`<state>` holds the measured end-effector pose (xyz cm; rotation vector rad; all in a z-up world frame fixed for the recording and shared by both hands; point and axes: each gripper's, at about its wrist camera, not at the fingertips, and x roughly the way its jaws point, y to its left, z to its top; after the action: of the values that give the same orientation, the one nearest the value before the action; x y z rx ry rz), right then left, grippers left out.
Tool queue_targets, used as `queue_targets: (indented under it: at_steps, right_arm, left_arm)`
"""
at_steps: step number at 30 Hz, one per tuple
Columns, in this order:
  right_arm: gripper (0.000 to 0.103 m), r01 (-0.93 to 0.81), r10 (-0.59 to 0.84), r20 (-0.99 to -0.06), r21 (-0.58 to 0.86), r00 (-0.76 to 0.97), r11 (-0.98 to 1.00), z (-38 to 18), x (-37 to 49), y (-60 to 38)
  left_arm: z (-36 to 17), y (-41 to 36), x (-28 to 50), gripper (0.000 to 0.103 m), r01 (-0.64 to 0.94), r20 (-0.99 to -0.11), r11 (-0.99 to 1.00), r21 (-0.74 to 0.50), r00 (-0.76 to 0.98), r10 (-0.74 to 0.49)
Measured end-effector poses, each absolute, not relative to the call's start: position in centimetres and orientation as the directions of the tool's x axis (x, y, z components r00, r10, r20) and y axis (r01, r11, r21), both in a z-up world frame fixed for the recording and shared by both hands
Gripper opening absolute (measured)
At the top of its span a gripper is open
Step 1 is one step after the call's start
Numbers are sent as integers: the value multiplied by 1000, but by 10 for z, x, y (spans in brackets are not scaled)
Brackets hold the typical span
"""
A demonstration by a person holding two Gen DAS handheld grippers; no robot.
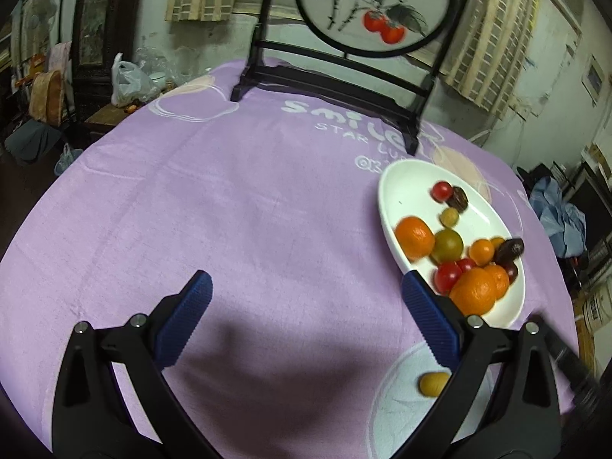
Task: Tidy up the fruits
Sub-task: 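Grasp a dark dried fruit with the right tool while the left tool grasps a yellow plum, then lower the dried fruit and yellow plum into the dish, opening both tools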
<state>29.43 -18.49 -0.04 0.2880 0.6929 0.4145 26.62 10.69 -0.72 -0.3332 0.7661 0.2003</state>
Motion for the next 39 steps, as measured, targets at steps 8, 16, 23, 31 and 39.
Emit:
queue_targets:
  at_steps: [8,16,23,31,39]
  right_arm:
    - [43,-259,462,-570,402,679,878,-6,297,-187]
    - [43,-258,466,-583,406,666,877,-8,296,-187]
    - [43,-258,462,-589,400,662,880,-8,297,-186]
    - [43,-248,447,-596,388,667,887,-11,298,-187]
    - [43,-279,443,-595,351,670,894,-15,293,-180]
  left_arm:
    - [-22,45,265,100,-55,-740,982,-181,665,-99]
    - [-48,-6,267,62,131,-802,985,-115,573,-170]
    - [-54,-18,264,44,183,-802,979,-91,570,-181]
    - [-57,-30,260,30,197,-796,980,1,594,-119]
    - [-55,-34,257,29,205,-786,977,53,612,-86]
